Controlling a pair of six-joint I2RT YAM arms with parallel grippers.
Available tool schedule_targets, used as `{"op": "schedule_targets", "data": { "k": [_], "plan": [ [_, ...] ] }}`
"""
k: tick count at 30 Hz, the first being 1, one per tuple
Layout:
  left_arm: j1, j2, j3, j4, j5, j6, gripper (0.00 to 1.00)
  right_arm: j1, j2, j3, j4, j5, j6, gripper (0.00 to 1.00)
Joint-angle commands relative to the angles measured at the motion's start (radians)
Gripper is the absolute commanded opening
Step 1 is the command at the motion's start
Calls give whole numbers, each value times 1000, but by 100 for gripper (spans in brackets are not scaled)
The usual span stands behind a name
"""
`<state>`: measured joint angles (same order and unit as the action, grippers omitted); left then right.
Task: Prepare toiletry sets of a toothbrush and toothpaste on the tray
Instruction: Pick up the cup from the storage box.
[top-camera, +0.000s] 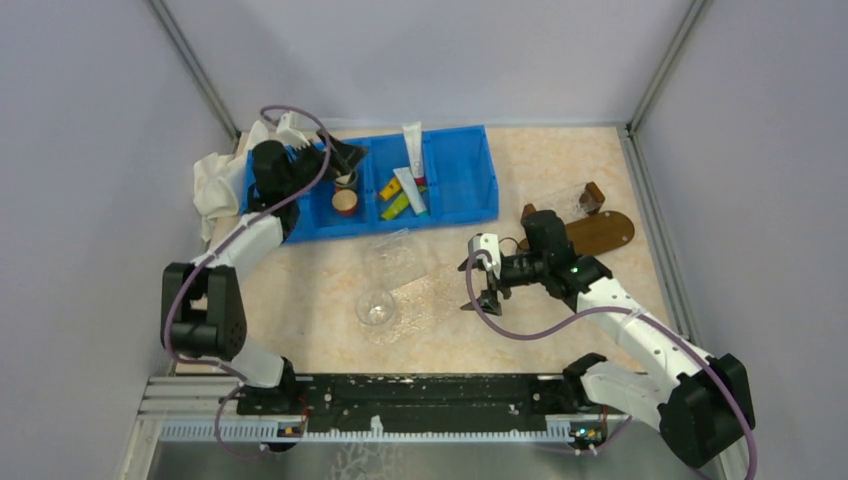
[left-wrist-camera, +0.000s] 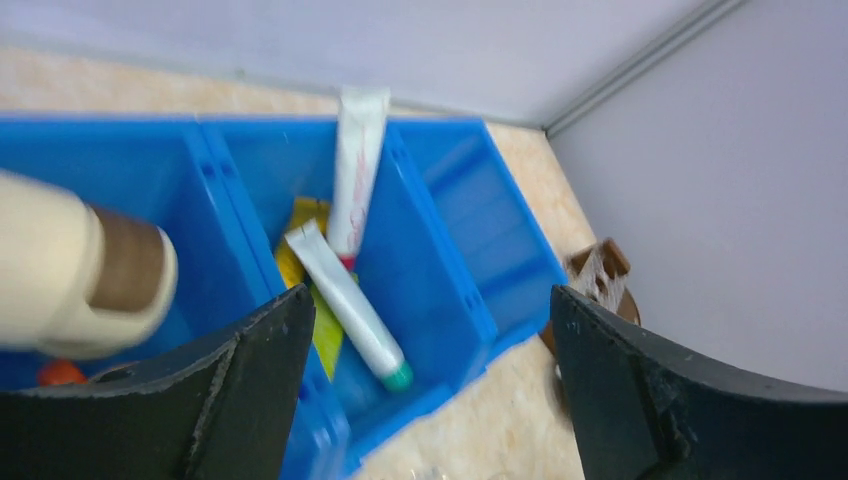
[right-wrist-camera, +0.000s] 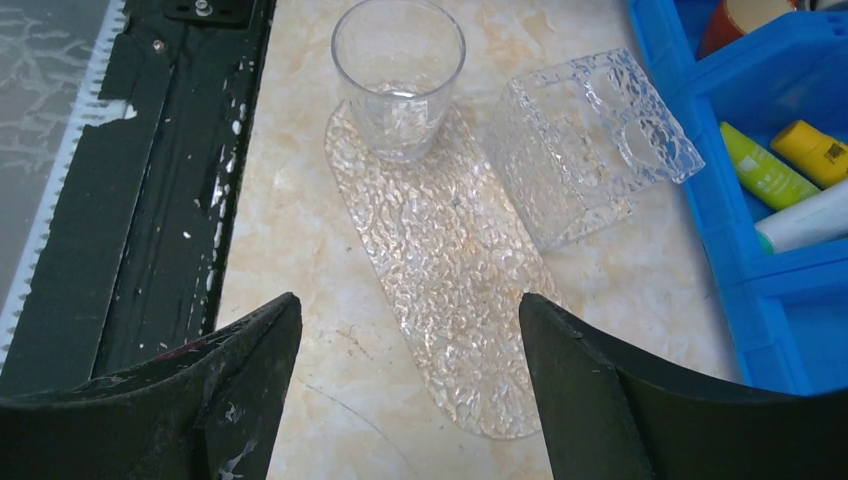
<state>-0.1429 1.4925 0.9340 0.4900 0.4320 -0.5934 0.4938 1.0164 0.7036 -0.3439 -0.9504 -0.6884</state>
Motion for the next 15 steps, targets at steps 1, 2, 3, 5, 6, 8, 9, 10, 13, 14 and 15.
{"op": "schedule_targets", "data": {
  "k": [1, 2, 3, 5, 6, 8, 9, 10, 13, 14, 15],
  "plan": [
    [97, 137, 215, -30, 133, -28, 90, -9, -18, 56, 18, -16, -13, 80],
    [115, 162, 254, -70, 125, -11, 90, -9, -18, 56, 18, -16, -13, 80],
    [128, 187, 298, -133, 107, 14, 90, -9, -17, 56, 18, -16, -13, 80],
    [141, 232, 390, -238, 51, 94, 90, -9, -18, 57, 16, -16, -13, 80],
    [143, 258, 435, -293, 22, 139, 90, -9, -19, 57, 16, -15, -13, 80],
    [145, 315, 528, -396, -9, 215, 90, -9, -21, 59, 16, -14, -13, 80],
    [148, 345, 572, -442, -17, 242, 90, -8, -21, 58, 17, -13, -13, 80],
    [149, 377, 613, -488, -19, 260, 88, -8, -21, 58, 16, -14, -13, 80],
    [155, 466, 733, -611, -12, 296, 79, -9, -18, 57, 16, -14, -15, 80],
    [155, 490, 765, -641, -12, 305, 77, -9, -17, 57, 15, -14, -15, 80],
    [155, 509, 790, -668, -17, 315, 75, -9, -17, 57, 15, -14, -16, 80]
  ]
}}
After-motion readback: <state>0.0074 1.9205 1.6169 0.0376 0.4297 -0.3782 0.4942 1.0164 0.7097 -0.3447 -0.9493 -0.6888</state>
